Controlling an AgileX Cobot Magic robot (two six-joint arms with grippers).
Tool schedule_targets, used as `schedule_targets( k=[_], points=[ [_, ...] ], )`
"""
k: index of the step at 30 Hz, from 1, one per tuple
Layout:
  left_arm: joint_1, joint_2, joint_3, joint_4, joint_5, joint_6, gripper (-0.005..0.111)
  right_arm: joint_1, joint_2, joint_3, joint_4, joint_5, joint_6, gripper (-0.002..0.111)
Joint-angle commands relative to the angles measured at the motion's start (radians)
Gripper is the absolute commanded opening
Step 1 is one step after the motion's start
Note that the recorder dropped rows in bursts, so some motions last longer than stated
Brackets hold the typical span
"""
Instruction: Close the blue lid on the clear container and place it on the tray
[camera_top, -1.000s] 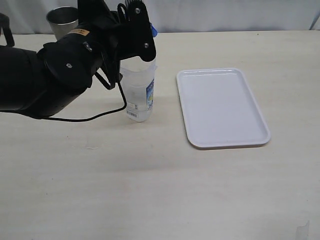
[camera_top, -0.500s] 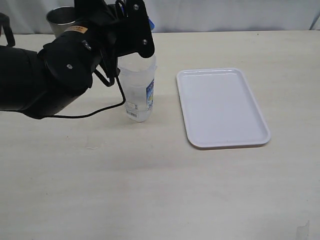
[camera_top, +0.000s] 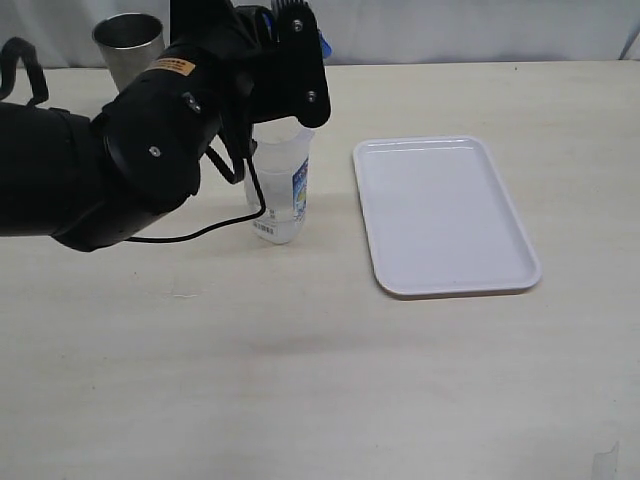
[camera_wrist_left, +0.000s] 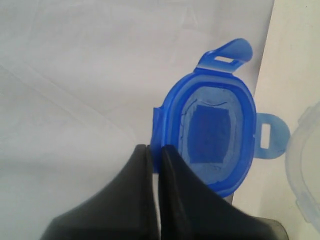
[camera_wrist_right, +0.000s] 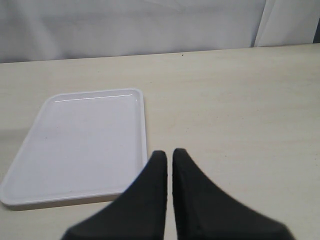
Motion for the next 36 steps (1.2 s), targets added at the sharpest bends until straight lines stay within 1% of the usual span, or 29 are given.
schedule_targets(
  k=[1, 15, 19, 21, 23, 30, 32, 34, 36],
  points=[
    [-0.003, -0.008, -0.005, -0.012, -0.013, 0.033, 0.0, -0.004, -0.001, 0.002, -0.009, -0.003, -0.008, 0.004],
    [-0.003, -0.008, -0.005, -0.019, -0.048, 0.033, 0.0, -0.004, -0.001, 0.002, -0.009, -0.003, -0.008, 0.004],
    [-0.003, -0.008, -0.005, -0.043, -0.059, 0.033, 0.0, -0.004, -0.001, 0.002, -0.009, -0.003, -0.008, 0.004],
    [-0.003, -0.008, 0.036, -0.006, -0.094, 0.033, 0.0, -0.004, -0.001, 0.002, -0.009, -0.003, -0.008, 0.004],
    [-0.003, -0.008, 0.064, 0.031, -0.092, 0.033, 0.0, -0.004, -0.001, 0.002, -0.009, -0.003, -0.008, 0.004],
    [-0.003, -0.008, 0.065, 0.04, -0.095, 0.031, 0.0, -0.004, -0.001, 0.002, -0.009, -0.003, -0.008, 0.004],
    [-0.003, -0.008, 0.065, 0.048, -0.134, -0.011, 0.0, -0.004, -0.001, 0.002, -0.009, -0.003, -0.008, 0.004],
    [-0.003, -0.008, 0.065, 0.068, -0.2, -0.098, 0.0, -0.004, -0.001, 0.002, -0.009, -0.003, -0.008, 0.004],
    [0.002, -0.008, 0.065, 0.073, -0.215, -0.116, 0.0, -0.004, -0.001, 0.002, -0.009, -0.003, -0.008, 0.004]
  ],
)
